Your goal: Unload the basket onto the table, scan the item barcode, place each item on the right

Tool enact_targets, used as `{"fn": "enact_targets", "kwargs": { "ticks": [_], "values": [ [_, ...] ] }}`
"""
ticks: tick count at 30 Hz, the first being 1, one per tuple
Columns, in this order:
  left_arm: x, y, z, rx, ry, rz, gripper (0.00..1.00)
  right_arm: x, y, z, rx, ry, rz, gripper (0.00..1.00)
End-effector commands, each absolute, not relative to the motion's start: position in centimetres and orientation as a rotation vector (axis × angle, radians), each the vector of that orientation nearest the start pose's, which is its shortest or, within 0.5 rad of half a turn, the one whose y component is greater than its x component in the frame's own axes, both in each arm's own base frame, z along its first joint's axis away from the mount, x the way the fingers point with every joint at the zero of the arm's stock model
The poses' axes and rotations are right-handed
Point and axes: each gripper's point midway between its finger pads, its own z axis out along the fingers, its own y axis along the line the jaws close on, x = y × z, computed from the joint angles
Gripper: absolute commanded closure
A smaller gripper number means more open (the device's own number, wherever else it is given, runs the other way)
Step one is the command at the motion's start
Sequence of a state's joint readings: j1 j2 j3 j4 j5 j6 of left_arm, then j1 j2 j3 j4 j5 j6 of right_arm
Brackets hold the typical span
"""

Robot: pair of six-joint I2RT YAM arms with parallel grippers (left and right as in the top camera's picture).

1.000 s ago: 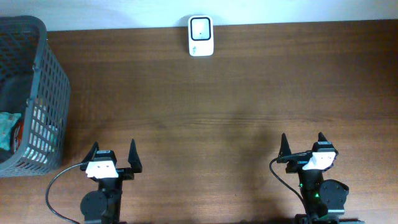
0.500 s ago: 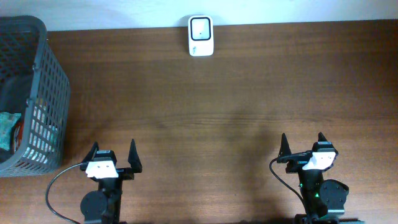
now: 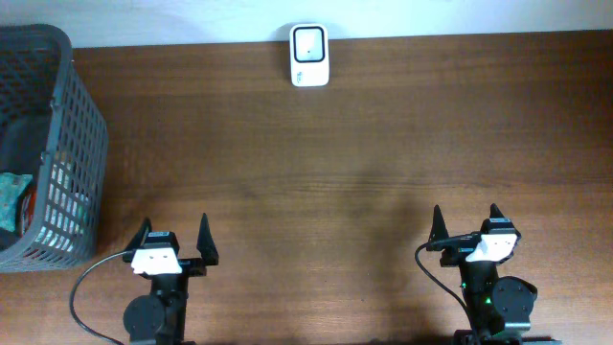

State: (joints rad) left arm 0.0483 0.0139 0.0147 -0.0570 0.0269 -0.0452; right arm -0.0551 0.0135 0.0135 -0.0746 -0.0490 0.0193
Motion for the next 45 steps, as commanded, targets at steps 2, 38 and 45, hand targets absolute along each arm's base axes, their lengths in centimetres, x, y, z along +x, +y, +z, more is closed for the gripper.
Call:
{"fn": "enact_targets", "kwargs": {
  "ticks": [2,38,45],
  "values": [
    [24.5,-1.2,19.7,0.059,1.484,-0.091,0.01,24.6,-0.4,15.6,0.024,1.646,0.018,0.01],
    [22.9,-3.3,48.3,0.309,1.195,0.038,0.01,24.6,-0.4,15.6,0.024,1.646,0.018,0.01],
    [27.2,-5.9,47.3,0.453,1.312,-0.11,0.01,24.6,-0.4,15.6,0.024,1.646,0.018,0.01]
  ]
}}
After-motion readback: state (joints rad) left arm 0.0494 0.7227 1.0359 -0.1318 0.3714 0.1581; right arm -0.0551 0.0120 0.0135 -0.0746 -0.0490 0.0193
